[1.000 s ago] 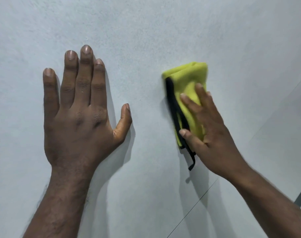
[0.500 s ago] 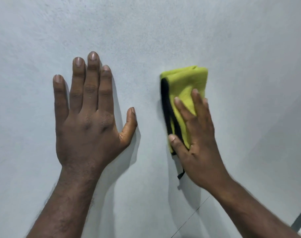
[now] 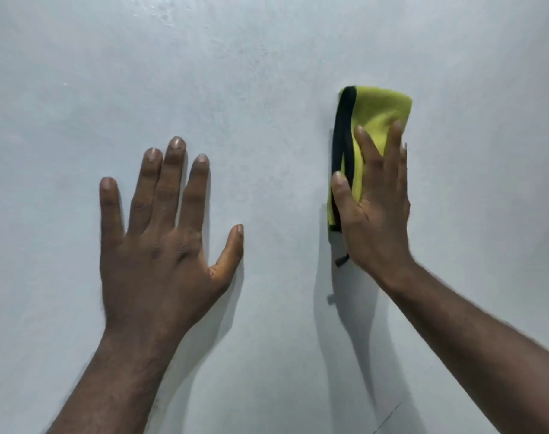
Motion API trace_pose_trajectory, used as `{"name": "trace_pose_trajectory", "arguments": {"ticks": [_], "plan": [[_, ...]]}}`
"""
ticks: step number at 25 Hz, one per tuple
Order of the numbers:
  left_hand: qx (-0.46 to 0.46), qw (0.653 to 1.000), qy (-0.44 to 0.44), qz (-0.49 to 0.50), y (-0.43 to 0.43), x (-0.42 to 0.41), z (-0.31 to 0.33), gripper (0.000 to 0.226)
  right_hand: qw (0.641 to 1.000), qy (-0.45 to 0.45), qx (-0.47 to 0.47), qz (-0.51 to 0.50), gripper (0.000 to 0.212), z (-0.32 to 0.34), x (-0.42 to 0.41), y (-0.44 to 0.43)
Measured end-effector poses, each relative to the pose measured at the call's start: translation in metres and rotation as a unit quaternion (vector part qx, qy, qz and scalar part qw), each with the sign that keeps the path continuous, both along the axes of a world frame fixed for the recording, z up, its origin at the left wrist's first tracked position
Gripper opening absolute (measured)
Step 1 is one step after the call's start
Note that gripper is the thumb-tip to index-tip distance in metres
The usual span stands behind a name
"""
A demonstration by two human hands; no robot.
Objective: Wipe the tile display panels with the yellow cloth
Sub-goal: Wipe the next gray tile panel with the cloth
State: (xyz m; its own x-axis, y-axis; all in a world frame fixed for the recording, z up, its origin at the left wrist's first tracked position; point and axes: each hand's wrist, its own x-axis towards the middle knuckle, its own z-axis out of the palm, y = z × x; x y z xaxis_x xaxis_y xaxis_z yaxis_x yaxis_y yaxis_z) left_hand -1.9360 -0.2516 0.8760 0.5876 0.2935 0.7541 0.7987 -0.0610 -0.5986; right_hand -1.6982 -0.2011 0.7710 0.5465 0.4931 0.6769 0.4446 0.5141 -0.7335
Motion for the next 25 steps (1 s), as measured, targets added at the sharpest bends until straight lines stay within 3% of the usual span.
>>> {"name": "trace_pose_trajectory", "arguments": {"ticks": [1, 4, 5, 9, 13, 14, 17, 18, 20, 22, 23, 25], "plan": [[0.001, 1.000, -0.007, -0.001, -0.005, -0.013, 0.006, 0.085, 1.000, 0.003, 0.005, 0.002, 0.064, 0.017, -0.012, -0.005], [0.022, 0.999, -0.023, 0.001, -0.022, -0.056, 0.027, 0.085, 0.976, -0.189, 0.091, -0.057, 0.058, 0.019, -0.057, -0.018], [0.030, 0.999, -0.036, -0.001, -0.027, -0.073, 0.035, 0.084, 0.969, -0.206, 0.109, -0.077, 0.056, 0.018, -0.060, -0.020], [0.043, 0.998, -0.049, 0.002, -0.039, -0.121, 0.049, 0.080, 0.997, -0.041, 0.052, -0.039, 0.054, 0.085, -0.080, -0.026], [0.040, 0.999, -0.033, 0.009, -0.039, -0.128, 0.044, 0.081, 0.957, -0.242, 0.127, -0.101, 0.051, 0.072, -0.133, -0.038], [0.042, 0.999, -0.031, 0.011, -0.039, -0.127, 0.043, 0.082, 0.957, -0.240, 0.122, -0.110, 0.053, 0.069, -0.124, -0.038], [0.049, 0.998, -0.031, 0.015, -0.037, -0.130, 0.042, 0.081, 0.990, -0.086, 0.038, -0.103, 0.060, 0.119, -0.108, -0.036], [0.045, 0.998, -0.032, 0.012, -0.037, -0.129, 0.042, 0.081, 0.991, -0.084, 0.031, -0.102, 0.060, 0.136, -0.114, -0.038], [0.043, 0.999, -0.033, 0.001, -0.038, -0.128, 0.041, 0.082, 0.966, -0.200, 0.081, -0.139, 0.059, 0.134, -0.135, -0.046], [0.040, 0.999, -0.037, -0.006, -0.038, -0.127, 0.042, 0.082, 0.924, -0.328, 0.122, -0.151, 0.059, 0.092, -0.144, -0.047], [0.037, 0.999, -0.037, -0.007, -0.038, -0.127, 0.042, 0.082, 0.922, -0.334, 0.122, -0.156, 0.059, 0.080, -0.134, -0.045], [0.036, 0.999, -0.034, -0.004, -0.037, -0.129, 0.042, 0.083, 0.969, -0.186, 0.074, -0.145, 0.060, 0.095, -0.116, -0.037]]}}
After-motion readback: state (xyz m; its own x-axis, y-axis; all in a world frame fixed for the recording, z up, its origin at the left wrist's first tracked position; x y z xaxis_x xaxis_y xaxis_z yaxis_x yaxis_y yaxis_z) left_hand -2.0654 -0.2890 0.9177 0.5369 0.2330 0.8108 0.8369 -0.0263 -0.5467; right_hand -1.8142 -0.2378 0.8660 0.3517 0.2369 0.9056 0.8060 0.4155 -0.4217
